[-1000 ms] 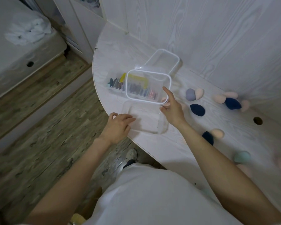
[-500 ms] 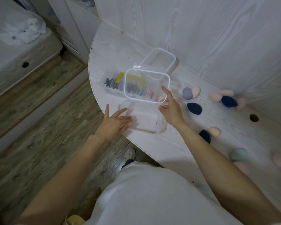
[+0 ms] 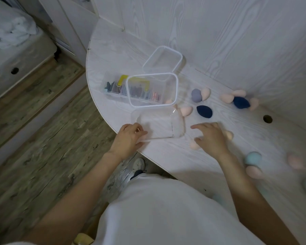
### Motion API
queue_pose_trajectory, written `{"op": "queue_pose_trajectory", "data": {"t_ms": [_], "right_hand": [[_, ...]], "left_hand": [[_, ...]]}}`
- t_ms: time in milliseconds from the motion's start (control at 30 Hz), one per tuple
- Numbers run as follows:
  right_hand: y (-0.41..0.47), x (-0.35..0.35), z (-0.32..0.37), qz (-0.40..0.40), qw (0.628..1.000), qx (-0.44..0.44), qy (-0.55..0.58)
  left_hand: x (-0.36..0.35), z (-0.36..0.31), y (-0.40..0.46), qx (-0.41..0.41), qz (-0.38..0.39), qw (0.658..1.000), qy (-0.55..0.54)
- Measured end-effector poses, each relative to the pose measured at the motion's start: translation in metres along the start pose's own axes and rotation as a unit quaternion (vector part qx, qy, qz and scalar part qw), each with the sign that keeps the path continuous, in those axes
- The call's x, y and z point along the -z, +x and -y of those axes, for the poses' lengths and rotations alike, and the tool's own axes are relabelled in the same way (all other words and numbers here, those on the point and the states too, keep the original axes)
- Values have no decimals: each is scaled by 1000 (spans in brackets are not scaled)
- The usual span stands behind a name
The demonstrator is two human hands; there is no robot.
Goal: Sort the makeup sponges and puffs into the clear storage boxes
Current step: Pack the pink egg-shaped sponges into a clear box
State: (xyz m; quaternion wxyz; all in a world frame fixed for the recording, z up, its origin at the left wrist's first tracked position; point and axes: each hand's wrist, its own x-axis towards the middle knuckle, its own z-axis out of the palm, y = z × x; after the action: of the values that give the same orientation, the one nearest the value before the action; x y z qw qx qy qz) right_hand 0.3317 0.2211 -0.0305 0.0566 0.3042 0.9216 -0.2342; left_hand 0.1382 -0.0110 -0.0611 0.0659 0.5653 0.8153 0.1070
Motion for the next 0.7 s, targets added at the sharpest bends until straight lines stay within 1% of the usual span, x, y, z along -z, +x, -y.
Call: {"op": "queue_pose_trajectory", "data": {"t_ms": [33, 67, 133, 167, 233, 300, 367, 433, 500, 533, 567, 633, 700], "right_hand": [[-5, -2, -4, 29, 998, 3, -54], [-7, -6, -5, 47, 995, 15, -85], [-9, -10, -5, 64, 991, 43, -110], [-8, -10, -4, 73, 989, 55, -120], [-8, -10, -5, 111, 982, 73, -138], [-10, -7, -10, 147, 974, 84, -149], [-14, 1, -11, 146, 982, 71, -98], [-15, 15, -3, 93, 994, 57, 19], [-10, 24, 18, 37, 988, 72, 131], [-5, 26, 32, 28, 983, 85, 161], [1, 23, 46, 34, 979, 99, 176], [12, 11, 70, 62, 976, 127, 168], [22, -7, 84, 89, 979, 154, 104]], "left_hand": [[-3, -3, 0, 7, -1, 1000, 2], [-7, -4, 0, 14, -2, 1000, 9], [-11, -7, -1, 24, 5, 999, 32], [-10, -9, 0, 36, 24, 998, 43], [-8, -12, 3, 76, 98, 990, 65], [-5, -13, 9, 81, 145, 981, 100], [-3, -12, 11, 63, 163, 979, 105], [0, -11, 9, 60, 174, 980, 77], [3, -11, 5, 64, 176, 981, 43], [5, -11, 3, 65, 171, 983, 29], [7, -10, 1, 65, 167, 984, 16], [9, -7, -3, 60, 158, 986, 1], [10, -2, -9, 54, 135, 989, -16]]}}
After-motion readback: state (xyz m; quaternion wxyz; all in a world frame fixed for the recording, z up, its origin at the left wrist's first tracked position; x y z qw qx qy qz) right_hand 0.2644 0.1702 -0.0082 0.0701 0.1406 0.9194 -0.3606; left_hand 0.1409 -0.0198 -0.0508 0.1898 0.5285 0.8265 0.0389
